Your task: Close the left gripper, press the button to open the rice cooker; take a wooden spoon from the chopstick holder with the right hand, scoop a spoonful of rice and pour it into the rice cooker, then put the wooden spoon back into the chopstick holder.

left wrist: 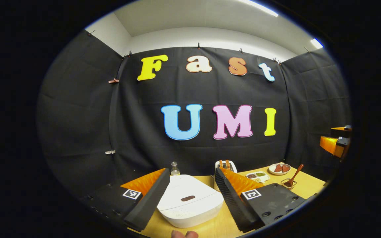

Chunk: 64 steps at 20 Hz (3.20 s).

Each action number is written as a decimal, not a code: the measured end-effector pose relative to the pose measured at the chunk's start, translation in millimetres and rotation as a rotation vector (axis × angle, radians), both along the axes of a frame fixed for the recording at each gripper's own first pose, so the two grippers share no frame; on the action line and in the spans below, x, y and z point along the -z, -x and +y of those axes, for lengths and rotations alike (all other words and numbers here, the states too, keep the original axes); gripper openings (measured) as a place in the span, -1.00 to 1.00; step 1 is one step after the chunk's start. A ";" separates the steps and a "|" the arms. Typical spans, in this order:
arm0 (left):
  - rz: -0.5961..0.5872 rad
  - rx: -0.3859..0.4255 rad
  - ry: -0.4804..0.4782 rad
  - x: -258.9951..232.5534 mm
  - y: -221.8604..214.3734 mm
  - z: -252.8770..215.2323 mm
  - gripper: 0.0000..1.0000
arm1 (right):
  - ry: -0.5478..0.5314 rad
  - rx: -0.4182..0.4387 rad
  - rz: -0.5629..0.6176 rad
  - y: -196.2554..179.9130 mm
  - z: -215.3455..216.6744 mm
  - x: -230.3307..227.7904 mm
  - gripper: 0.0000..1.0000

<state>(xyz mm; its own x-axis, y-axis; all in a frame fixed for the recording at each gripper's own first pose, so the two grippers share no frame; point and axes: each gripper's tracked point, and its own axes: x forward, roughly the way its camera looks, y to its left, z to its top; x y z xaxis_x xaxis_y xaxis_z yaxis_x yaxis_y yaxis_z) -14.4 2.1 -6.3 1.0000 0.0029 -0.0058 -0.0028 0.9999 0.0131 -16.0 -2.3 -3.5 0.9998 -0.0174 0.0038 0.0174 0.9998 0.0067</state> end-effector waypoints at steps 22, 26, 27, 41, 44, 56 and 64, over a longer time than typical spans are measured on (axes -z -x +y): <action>0.616 0.583 -0.187 104.5 -54.7 -21.8 -0.86 | 0.018 0.028 0.020 3.3 -12.5 5.0 0.95; 0.704 0.615 -0.235 127.3 -91.0 0.1 -0.86 | 0.035 0.036 0.023 4.9 -14.0 4.0 0.95; 0.729 0.632 -0.250 133.9 -98.4 2.3 -0.86 | 0.038 0.038 0.022 5.6 -15.6 3.7 0.95; 0.984 0.727 -0.290 204.0 -139.6 12.9 -0.85 | 0.072 0.100 0.036 12.5 -32.6 8.9 0.95; 1.001 0.734 -0.299 207.9 -137.0 13.5 -0.86 | 0.085 0.104 0.044 12.0 -32.9 12.5 0.95; 0.841 0.646 -0.418 166.0 -150.5 18.5 -0.84 | 0.081 0.120 0.036 17.8 -38.9 12.2 0.95; 0.311 0.194 -0.597 30.1 -203.2 79.4 -0.82 | 0.088 0.132 0.025 25.3 -48.2 7.6 0.95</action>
<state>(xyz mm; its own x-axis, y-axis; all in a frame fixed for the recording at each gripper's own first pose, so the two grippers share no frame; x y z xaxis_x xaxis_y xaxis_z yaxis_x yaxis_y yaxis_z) 188.7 81.5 -36.4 0.9351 -0.0834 -0.3445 0.2676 0.8033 0.5320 -41.2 -50.5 -11.1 0.9887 -0.1495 -0.0135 0.1479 0.9855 -0.0826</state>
